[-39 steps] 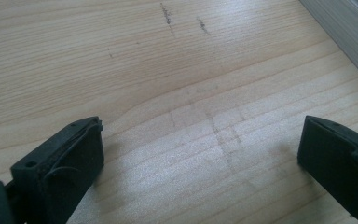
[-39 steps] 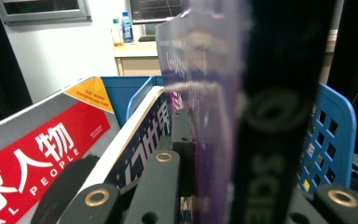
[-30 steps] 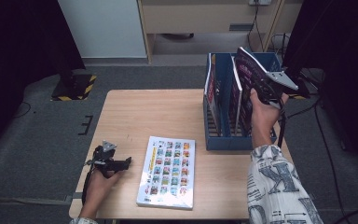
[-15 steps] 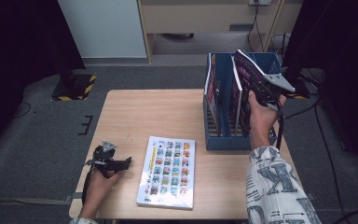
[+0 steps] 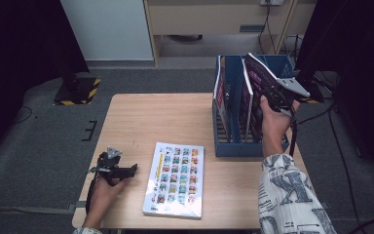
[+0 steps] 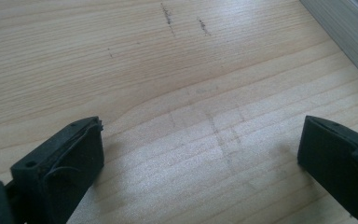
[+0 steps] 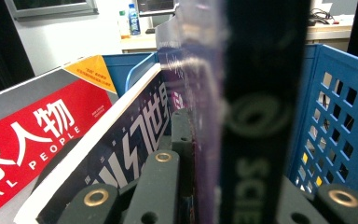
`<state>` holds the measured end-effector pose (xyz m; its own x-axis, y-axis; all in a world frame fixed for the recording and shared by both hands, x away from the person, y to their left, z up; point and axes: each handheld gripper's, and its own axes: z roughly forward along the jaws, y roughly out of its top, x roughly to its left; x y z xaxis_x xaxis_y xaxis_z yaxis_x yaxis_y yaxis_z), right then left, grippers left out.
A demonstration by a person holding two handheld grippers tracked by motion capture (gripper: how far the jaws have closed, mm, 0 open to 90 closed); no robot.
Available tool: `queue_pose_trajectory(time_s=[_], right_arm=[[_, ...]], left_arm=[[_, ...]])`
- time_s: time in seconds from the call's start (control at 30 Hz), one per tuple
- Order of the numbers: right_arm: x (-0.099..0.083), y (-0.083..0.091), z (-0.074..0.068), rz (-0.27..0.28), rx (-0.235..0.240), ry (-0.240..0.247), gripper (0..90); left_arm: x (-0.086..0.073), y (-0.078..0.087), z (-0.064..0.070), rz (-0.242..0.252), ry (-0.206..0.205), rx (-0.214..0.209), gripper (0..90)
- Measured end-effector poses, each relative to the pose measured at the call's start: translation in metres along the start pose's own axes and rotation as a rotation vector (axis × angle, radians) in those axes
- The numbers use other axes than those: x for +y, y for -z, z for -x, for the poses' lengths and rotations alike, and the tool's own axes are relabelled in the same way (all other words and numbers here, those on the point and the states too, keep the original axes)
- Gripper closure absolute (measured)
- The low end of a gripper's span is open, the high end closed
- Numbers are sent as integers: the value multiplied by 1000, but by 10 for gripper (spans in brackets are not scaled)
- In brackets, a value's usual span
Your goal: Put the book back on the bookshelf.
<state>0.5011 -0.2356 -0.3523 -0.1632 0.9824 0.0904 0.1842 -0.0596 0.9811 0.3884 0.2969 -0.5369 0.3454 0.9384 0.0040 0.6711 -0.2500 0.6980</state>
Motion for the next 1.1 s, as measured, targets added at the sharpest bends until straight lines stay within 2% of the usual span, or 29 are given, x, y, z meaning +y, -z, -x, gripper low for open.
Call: queue_pose_trajectory(time_s=[0.2, 0.73, 1.1], right_arm=[[-2, -3, -2, -5, 0, 11, 834], [-28, -12, 2, -47, 0, 0, 833], [-28, -8, 4, -68, 28, -1, 822]], left_arm=[[0, 0, 0, 0, 0, 0, 0], [0, 0, 0, 1, 0, 1, 0], [0, 0, 1, 1, 1, 2, 0]])
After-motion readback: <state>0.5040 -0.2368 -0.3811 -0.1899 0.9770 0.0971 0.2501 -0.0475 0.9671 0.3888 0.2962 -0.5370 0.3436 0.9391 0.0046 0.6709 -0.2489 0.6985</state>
